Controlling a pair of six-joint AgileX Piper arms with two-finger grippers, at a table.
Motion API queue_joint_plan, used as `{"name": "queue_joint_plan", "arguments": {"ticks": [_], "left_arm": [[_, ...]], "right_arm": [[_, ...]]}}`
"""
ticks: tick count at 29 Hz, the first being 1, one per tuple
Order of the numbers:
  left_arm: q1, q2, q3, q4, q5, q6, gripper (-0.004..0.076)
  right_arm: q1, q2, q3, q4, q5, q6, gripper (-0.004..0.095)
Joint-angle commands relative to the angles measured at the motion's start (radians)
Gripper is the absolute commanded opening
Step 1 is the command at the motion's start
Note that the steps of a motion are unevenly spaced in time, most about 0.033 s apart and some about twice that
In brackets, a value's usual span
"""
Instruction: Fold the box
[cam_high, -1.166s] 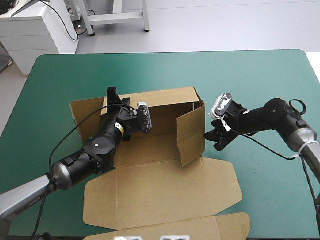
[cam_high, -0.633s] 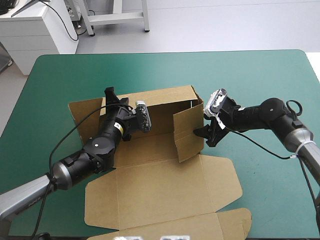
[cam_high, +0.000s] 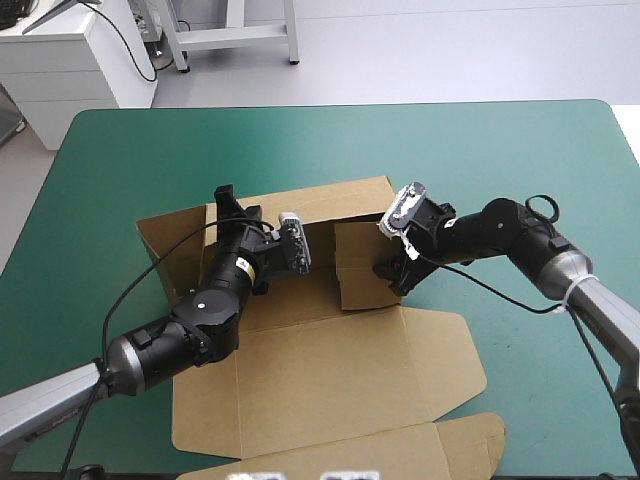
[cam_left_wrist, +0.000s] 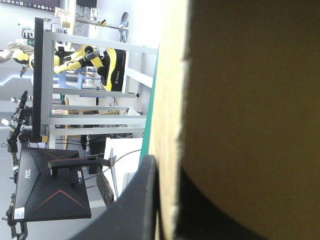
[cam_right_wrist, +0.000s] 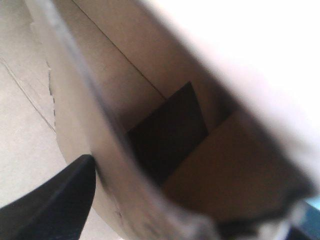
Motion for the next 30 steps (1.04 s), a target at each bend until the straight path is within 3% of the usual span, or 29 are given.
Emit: {"name": "queue_joint_plan", "arguments": {"ticks": [1, 7, 15, 20, 23, 30], "left_arm": [[-0.014, -0.026, -0.017, -0.022, 0.020, -0.013, -0.0007], [-0.016, -0.028, -0.004, -0.090, -0.052, -0.013, -0.0008], [-0.016, -0.023, -0.007, -0.044, -0.097, -0.054, -0.0008], [-0.016, -0.023, -0.007, -0.044, -0.084, -0.054, -0.0008], [-0.016, -0.023, -0.007, -0.044, -0.081, -0.054, -0.0008], [-0.016, -0.023, -0.007, -0.037, -0.081, -0.054, -0.0008]], "right_arm": [[-0.004, -0.027, -0.029, -0.027, -0.048, 0.039, 0.0673], [-0.004, -0.027, -0.033, -0.184, -0.084, 0.171, 0.0673], [-0.004, -0.026, -0.039, 0.081, -0.010, 0.066, 0.0669], [-0.004, -0.026, -0.039, 0.087, 0.003, 0.063, 0.0635], [-0.004, -0.026, -0.039, 0.078, 0.019, 0.056, 0.0538], [-0.004, -0.026, -0.039, 0.072, 0.062, 0.054, 0.0105]]}}
